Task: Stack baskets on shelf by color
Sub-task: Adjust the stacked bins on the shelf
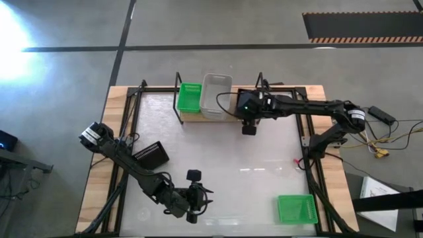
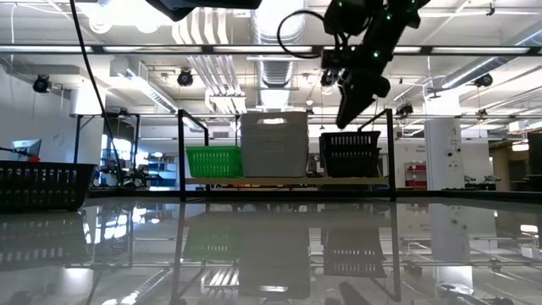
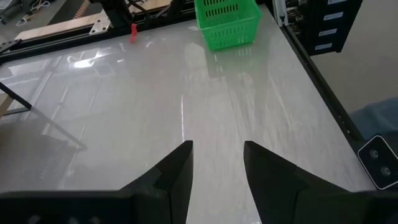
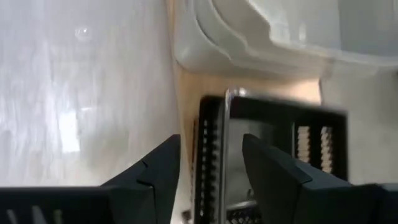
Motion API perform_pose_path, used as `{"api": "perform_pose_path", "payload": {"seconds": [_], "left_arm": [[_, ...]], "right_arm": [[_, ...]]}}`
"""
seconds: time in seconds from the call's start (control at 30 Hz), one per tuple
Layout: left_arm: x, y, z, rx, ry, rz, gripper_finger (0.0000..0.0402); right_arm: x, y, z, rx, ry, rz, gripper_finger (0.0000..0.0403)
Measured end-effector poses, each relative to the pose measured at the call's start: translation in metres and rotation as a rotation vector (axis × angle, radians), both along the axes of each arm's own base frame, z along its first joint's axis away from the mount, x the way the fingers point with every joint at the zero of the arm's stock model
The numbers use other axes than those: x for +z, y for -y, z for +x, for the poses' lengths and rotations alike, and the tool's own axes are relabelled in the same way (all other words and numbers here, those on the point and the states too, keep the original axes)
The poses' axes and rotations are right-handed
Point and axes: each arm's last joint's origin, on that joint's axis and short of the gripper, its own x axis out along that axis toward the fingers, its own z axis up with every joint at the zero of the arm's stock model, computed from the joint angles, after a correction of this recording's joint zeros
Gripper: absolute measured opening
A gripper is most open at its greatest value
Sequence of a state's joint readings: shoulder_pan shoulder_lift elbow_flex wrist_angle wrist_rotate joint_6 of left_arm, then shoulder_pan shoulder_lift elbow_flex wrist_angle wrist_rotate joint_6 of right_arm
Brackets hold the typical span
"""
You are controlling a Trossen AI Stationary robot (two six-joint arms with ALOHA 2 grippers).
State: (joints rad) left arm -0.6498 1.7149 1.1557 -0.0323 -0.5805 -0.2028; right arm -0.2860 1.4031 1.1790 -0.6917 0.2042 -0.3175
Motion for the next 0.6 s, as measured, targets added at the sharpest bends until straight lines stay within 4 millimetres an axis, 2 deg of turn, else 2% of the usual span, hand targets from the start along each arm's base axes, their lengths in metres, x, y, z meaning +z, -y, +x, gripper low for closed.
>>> {"api": "perform_pose_path", "payload": {"seconds": [0.13, 0.37, 0.5, 0.6], "left_arm": [[0.000, 0.000, 0.000, 0.000, 0.003, -0.002, 0.0127], [0.000, 0.000, 0.000, 0.000, 0.003, -0.002, 0.0127], [0.000, 0.000, 0.000, 0.000, 0.003, -0.002, 0.0127], [0.000, 0.000, 0.000, 0.000, 0.003, -0.002, 0.0127]], "right_arm": [[-0.012, 0.003, -0.005, -0.025, -0.030, 0.080, 0.0129], [-0.018, 0.002, -0.006, 0.024, -0.046, 0.107, 0.0021], [-0.016, 0.001, -0.005, 0.018, -0.042, 0.115, 0.0017], [-0.016, -0.005, -0.005, 0.044, -0.029, 0.188, 0.0027]]}}
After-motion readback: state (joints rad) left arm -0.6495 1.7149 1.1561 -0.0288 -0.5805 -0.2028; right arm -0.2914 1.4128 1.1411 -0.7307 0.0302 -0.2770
